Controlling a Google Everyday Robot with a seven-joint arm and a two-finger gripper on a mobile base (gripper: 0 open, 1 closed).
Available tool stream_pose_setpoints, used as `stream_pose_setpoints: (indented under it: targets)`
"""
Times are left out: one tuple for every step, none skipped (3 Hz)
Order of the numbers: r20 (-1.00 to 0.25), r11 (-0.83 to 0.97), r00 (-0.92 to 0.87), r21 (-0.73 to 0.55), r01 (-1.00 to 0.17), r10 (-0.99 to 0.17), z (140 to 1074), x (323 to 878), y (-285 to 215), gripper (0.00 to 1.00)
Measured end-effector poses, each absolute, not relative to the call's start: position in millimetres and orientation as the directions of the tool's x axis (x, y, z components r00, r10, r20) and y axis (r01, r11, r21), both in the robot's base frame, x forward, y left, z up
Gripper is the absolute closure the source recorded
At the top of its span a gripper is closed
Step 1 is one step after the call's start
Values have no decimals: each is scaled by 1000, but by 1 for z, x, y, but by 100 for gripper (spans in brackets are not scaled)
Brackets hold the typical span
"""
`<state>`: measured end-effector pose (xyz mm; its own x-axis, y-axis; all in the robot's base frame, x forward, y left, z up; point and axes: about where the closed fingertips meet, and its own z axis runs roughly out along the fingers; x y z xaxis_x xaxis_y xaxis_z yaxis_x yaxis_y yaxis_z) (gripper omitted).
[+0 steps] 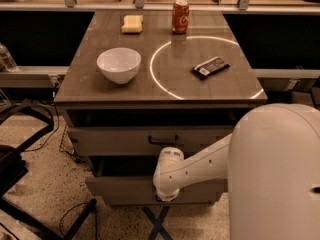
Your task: Open middle drawer
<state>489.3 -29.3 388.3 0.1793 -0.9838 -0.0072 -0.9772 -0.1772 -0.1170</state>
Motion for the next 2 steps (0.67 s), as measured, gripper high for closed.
stream_pose_setpoints:
  targets:
    - [-7, -177, 179, -117, -977, -984, 388, 489, -29, 100]
    - [1, -168, 169, -122, -978, -986, 398, 471, -40, 100]
